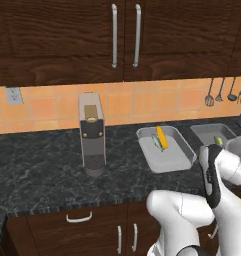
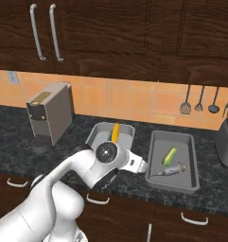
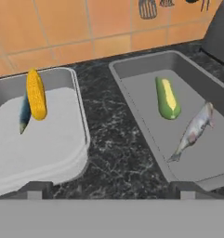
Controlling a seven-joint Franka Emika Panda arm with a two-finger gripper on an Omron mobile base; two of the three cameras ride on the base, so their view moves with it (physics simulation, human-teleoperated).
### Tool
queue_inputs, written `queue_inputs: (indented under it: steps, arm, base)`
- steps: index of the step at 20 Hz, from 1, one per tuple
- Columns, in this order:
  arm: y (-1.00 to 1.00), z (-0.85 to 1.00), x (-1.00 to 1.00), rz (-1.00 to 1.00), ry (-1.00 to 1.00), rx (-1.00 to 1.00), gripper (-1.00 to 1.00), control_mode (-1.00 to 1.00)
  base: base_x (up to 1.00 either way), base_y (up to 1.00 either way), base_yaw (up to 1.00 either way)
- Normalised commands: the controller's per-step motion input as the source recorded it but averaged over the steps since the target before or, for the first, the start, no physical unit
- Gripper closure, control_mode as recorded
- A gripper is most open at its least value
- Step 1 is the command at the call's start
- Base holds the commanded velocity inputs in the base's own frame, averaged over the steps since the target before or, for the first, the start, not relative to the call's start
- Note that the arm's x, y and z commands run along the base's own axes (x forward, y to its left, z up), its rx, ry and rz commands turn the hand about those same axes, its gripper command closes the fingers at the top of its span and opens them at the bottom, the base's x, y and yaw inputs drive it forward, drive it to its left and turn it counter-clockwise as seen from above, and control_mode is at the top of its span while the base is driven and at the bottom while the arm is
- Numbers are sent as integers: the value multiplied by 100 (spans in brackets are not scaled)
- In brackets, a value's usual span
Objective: Place one corn and one fish in each tupperware on the nearby counter, to pack two identical lunches.
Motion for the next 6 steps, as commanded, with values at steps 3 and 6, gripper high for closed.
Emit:
queue_inputs:
  steps: [3,6]
  arm:
    - [-100,1,-96,-2,-26,2,-100,-100]
    - [-96,44,-100,-7,-16,0,-100,-100]
  base:
    - [0,0,0]
    - [0,0,0]
